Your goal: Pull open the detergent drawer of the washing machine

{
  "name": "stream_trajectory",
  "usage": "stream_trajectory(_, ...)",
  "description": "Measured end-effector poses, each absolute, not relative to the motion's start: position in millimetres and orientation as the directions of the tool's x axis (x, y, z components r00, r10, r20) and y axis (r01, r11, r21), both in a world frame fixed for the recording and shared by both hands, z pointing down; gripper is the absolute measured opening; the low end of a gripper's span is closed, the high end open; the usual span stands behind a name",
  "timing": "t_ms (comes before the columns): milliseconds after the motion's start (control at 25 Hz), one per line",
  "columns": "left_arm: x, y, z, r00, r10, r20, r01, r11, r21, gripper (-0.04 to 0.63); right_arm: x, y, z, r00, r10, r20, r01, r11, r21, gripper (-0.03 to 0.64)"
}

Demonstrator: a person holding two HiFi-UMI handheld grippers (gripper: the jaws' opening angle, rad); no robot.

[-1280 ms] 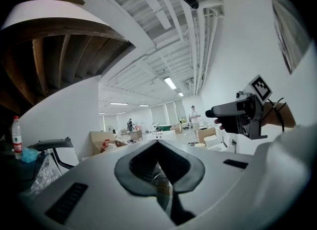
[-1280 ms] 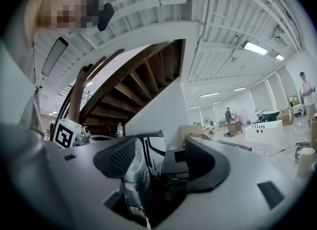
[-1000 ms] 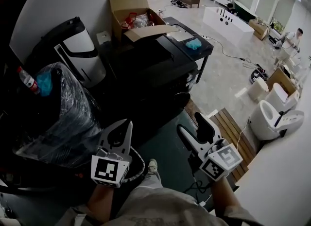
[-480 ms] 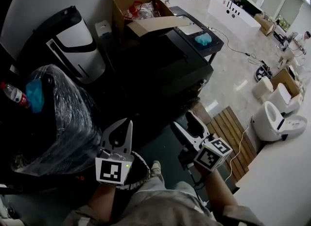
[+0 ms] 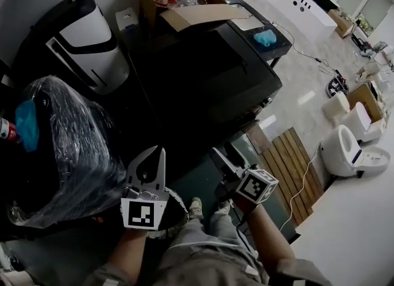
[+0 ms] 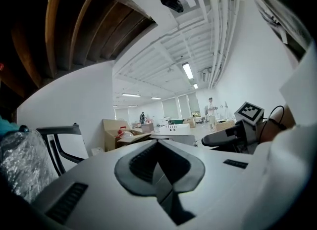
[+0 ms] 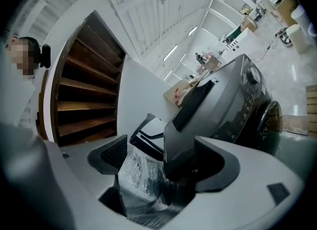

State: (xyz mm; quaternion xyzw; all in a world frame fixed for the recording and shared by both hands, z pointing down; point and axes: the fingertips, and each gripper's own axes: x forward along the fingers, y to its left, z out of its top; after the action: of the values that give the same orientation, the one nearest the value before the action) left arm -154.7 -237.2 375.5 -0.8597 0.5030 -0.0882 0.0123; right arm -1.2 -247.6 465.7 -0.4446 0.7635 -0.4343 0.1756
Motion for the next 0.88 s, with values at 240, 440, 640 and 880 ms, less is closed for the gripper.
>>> stream_trajectory(240, -151.6, -253.1, 422.9, 0.451, -0.874, 0.182, -0.878, -0.470, -0.085, 0.014, -1.4, -267.4, 530.8, -0.550, -0.822, 0.149, -0.474, 0.160, -0.866, 0.407)
stream_trajectory(440, -148.2, -263.0, 460.2, 0.430, -0.877, 0.214, -0.887, -0.455, -0.083, 0.014, -6.8, -277.5, 582.3, -0.571, -0.805, 0.163, -0.410, 0.108, -0.906, 0.416)
stream_trajectory(640, -148.3, -270.2, 491.5, 0.403, -0.881, 0.247, -0.900, -0.431, -0.071, 0.014, -11.5, -291.5, 618.3, -0.585, -0.797, 0.147, -0.348, 0.083, -0.934, 0.425)
stream_trajectory(880, -153.5, -270.6, 520.3, 0.375, -0.885, 0.276, -0.911, -0.407, -0.069, 0.014, -15.7, -307.4, 633.5, -0.594, -0.801, 0.072, -0.264, 0.110, -0.958, 0.438)
